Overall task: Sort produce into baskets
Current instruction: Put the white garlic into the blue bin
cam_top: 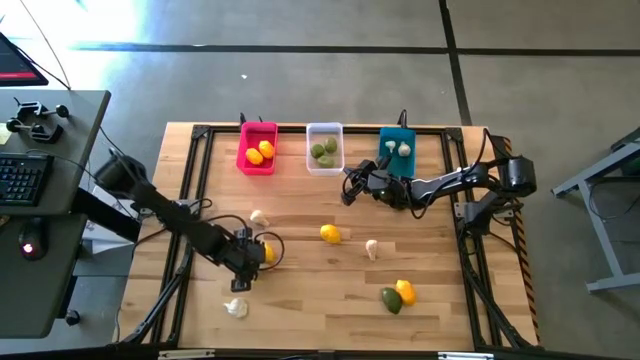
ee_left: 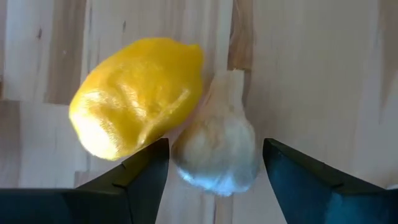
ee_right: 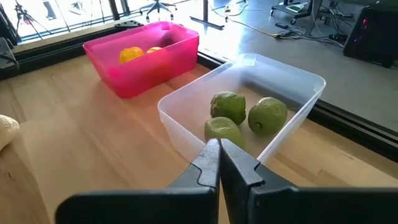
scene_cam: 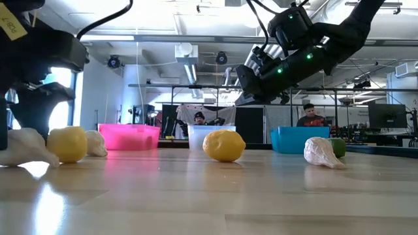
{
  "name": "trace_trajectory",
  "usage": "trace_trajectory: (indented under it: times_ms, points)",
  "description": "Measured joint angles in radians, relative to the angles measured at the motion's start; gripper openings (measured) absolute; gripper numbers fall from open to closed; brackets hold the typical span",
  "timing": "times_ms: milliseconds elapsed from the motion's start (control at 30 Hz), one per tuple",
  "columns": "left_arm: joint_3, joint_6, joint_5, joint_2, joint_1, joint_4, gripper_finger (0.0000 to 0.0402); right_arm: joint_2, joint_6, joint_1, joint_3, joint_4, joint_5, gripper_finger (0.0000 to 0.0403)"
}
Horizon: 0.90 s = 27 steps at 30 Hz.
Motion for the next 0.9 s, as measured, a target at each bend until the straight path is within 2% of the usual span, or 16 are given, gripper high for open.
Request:
trace_trajectory:
  times_ms: [133, 300, 433, 567, 733, 900]
  points:
    - [0.0, 0.009, 0.001, 0.023, 0.0, 0.006, 0.0233, 0.0, 0.0, 0.0, 0.0, 0.0, 0.0, 0.0002]
    - [0.0, 0.065, 0.058, 0.01, -0.002, 0.016, 0.0173, 0.0, -0.018, 0.0, 0.0, -0.001, -0.013, 0.0002]
    - [0.0, 0.103, 0.116, -0.022, 0.008, 0.001, 0.0117, 0.0, -0.099, 0.0, 0.0, -0.023, -0.098, 0.0002]
    - [0.0, 0.143, 0.146, -0.083, 0.051, -0.002, 0.0094, 0.0, -0.203, 0.0, 0.0, -0.026, -0.224, 0.0002]
    - [0.0, 0.322, 0.17, -0.189, 0.187, 0.055, 0.0091, -0.001, -0.22, 0.001, 0.0, -0.003, -0.365, 0.0004]
    - [0.0, 0.474, 0.333, -0.226, 0.398, 0.262, 0.009, -0.001, -0.235, 0.033, 0.0, 0.058, -0.398, 0.0032]
